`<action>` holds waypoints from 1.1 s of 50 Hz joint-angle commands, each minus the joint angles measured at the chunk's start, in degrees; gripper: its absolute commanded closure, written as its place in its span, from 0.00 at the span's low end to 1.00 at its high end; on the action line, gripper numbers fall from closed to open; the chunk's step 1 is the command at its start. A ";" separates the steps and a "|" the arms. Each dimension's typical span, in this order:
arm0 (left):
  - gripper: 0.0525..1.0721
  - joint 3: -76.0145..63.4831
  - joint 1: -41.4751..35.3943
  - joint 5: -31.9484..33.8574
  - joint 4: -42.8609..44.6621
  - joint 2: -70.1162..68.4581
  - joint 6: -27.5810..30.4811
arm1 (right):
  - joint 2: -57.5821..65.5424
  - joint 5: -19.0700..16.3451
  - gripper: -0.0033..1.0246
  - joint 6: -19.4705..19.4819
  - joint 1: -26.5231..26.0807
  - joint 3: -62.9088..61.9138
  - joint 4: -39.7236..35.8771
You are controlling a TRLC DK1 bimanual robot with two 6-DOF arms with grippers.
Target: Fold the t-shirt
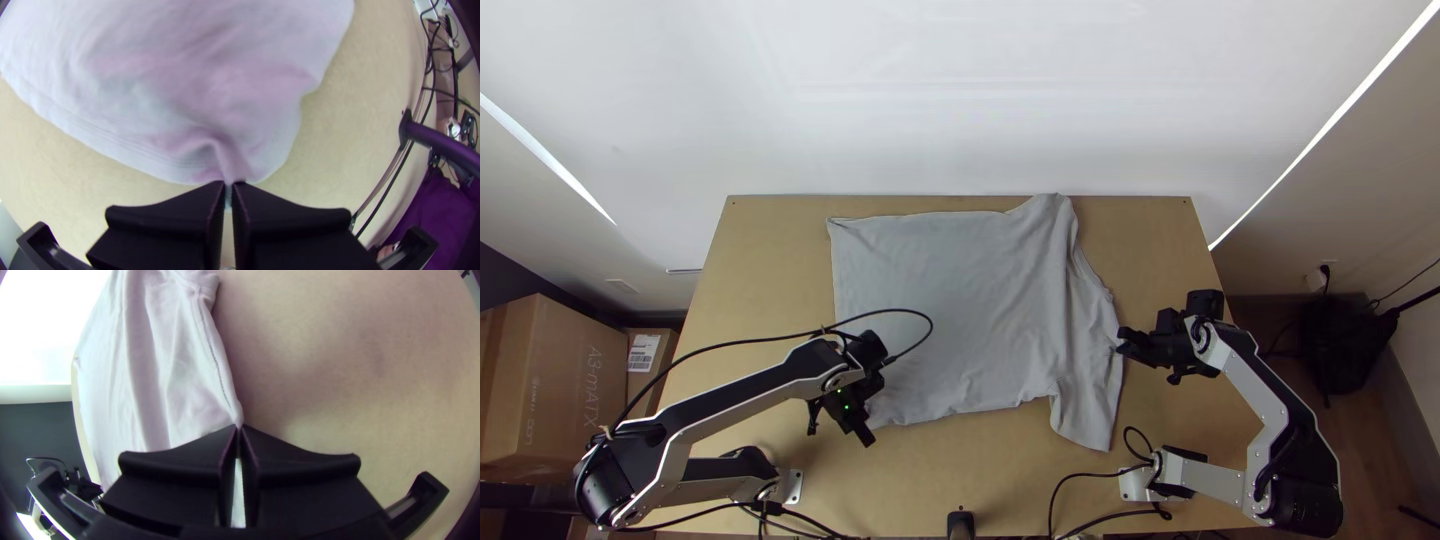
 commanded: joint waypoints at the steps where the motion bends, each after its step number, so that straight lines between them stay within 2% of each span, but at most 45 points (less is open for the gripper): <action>1: 0.97 -0.82 5.40 0.22 0.30 -2.97 1.61 | -0.97 0.14 0.97 0.37 -1.70 0.04 -0.53; 12: 0.97 1.28 19.28 0.22 0.39 -9.74 6.09 | -2.20 0.05 0.97 -0.86 -6.89 2.32 -0.53; 19: 0.97 3.31 25.88 -0.13 3.64 -12.02 6.26 | -3.08 -0.83 0.97 -0.34 -8.47 6.71 -3.43; 23: 0.97 5.77 29.04 -0.22 7.16 -12.81 3.71 | -3.52 -3.81 0.97 4.06 -8.65 10.49 -4.92; 25: 0.97 7.17 30.80 -0.22 9.09 -12.81 2.22 | -3.96 -6.45 0.97 6.34 -8.65 12.60 -5.54; 27: 0.97 8.93 32.20 -0.48 11.37 -12.72 0.20 | -5.01 -8.38 0.97 7.31 -8.38 14.36 -5.62; 35: 0.98 16.93 35.90 -2.77 17.88 -12.81 -6.39 | -9.14 -8.12 0.97 8.01 -1.79 21.39 -2.55; 41: 0.98 23.34 36.25 -7.25 22.27 -13.34 -8.94 | -9.76 -3.90 0.97 10.30 2.96 28.25 2.81; 47: 0.98 31.69 37.39 -11.91 26.05 -11.76 -9.47 | -5.36 -1.62 0.97 9.86 5.59 38.53 4.22; 55: 0.98 47.25 40.20 -16.92 27.63 -5.87 -9.29 | 2.11 -1.09 0.97 8.54 5.59 52.68 4.57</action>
